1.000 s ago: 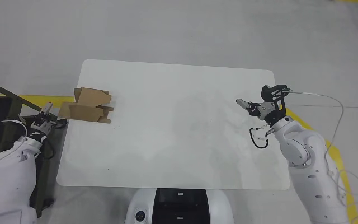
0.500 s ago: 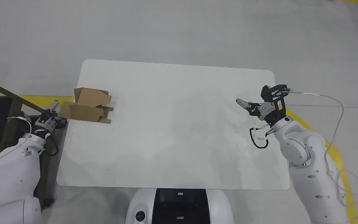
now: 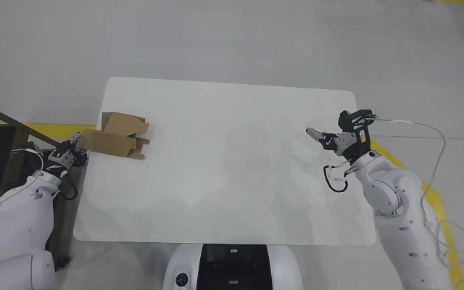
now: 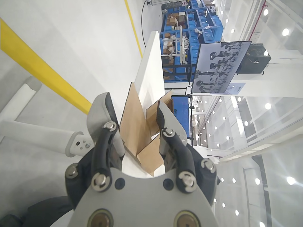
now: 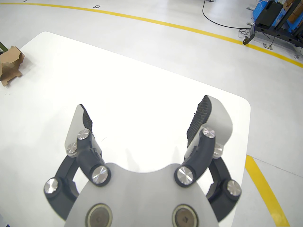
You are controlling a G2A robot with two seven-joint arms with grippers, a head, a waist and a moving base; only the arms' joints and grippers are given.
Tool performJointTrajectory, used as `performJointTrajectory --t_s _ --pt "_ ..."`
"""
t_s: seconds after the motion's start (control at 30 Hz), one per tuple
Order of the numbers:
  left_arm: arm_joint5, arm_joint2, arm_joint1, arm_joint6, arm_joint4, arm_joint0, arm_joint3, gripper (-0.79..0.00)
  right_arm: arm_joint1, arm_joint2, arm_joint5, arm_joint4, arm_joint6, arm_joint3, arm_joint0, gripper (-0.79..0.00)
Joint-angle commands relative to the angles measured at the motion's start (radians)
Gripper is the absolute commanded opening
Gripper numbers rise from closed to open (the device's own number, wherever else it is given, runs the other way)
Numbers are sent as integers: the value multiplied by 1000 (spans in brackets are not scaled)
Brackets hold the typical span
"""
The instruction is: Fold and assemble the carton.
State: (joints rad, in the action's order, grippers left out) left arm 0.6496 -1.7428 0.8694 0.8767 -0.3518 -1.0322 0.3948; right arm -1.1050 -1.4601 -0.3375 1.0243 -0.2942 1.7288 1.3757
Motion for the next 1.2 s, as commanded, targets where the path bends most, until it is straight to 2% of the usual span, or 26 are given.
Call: performJointTrajectory --t_s 0.0,0.03,0.07,0.37,0.67,0.93,1.17 --pt "4 0 -1 2 -3 3 -2 -613 0 0 0 0 0 0 0 0" --pt "6 -1 -1 3 -3 5 -2 -668 0 0 0 0 0 0 0 0" --pt "7 -1 -1 4 -5 6 -3 -785 0 0 0 0 0 0 0 0" --pt "16 -3 -5 12 -13 18 -3 -785 0 0 0 0 0 0 0 0" --pt "22 -45 -15 108 -122 22 59 -785 0 0 0 0 0 0 0 0" --pt "-19 -63 -17 193 -209 18 157 -785 0 0 0 0 0 0 0 0" --pt "-53 -46 -9 235 -256 7 308 -785 0 0 0 0 0 0 0 0"
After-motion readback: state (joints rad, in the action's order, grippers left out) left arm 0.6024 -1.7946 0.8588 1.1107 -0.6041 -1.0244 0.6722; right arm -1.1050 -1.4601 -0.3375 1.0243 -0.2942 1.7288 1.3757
